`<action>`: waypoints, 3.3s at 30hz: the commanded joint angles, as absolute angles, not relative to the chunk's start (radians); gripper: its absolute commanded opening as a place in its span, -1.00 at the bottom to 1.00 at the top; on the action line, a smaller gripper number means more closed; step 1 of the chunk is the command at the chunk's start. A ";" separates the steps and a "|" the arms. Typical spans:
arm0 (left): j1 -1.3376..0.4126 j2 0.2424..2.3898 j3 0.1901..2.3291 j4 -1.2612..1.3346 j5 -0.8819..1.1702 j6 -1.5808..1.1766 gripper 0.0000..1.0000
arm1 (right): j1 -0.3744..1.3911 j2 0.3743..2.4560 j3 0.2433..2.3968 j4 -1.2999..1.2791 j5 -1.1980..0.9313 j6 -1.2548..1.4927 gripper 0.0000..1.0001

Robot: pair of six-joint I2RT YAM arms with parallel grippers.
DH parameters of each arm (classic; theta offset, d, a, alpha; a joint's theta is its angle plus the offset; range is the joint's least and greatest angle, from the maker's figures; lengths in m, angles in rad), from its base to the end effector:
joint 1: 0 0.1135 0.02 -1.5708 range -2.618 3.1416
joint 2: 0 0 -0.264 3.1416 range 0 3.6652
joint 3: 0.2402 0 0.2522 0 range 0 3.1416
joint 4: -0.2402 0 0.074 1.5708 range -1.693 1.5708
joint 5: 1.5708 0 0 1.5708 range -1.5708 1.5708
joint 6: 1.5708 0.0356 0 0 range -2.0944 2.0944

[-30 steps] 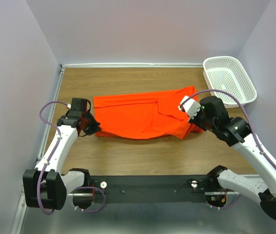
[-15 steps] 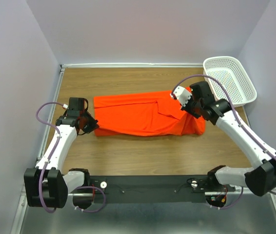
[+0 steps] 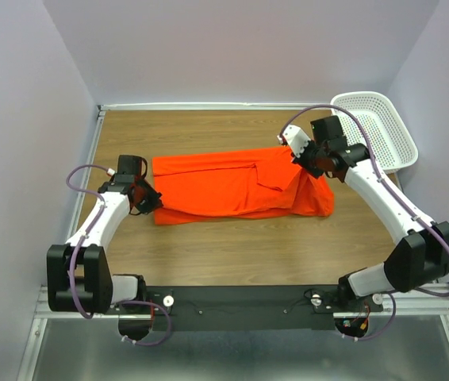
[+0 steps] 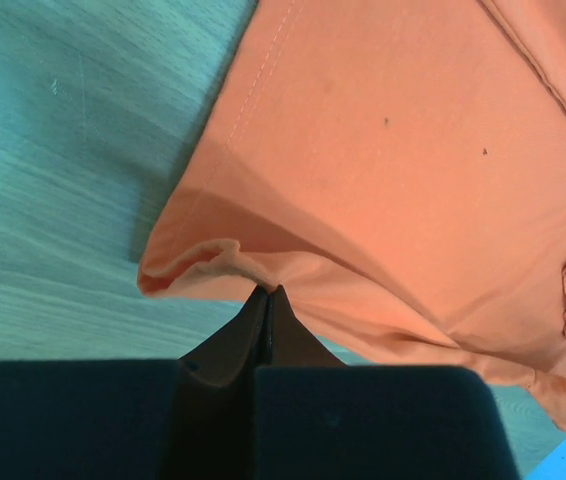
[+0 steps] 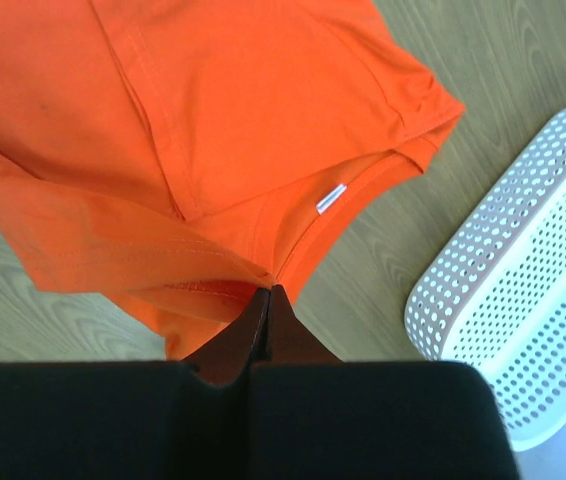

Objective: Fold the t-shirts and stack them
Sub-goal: Fold the tshirt

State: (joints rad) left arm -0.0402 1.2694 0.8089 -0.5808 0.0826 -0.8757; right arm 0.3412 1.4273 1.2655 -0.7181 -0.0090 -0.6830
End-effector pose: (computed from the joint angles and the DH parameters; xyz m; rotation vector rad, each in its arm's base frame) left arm 0.2427 -0.0127 0.2160 -1.0565 2.4539 -0.4192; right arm 0.2859 0.1019 0.3101 -1.2068 2.1387 -0.1394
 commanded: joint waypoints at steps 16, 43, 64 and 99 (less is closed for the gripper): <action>-0.034 1.263 0.830 -0.540 0.115 -0.831 -1.00 | 0.334 1.252 1.217 -0.918 -0.331 -0.791 -0.99; -0.034 1.224 0.773 -0.522 0.192 -0.784 -1.00 | 0.476 1.009 0.669 -1.118 -0.297 -1.496 0.31; -0.034 1.244 0.713 -0.462 0.241 -0.775 -1.00 | 0.476 1.236 0.761 -1.011 -0.239 -1.384 -0.18; -0.034 1.264 0.723 -0.448 0.265 -0.752 -1.00 | 0.557 1.370 0.931 -1.009 -0.402 -1.125 -0.42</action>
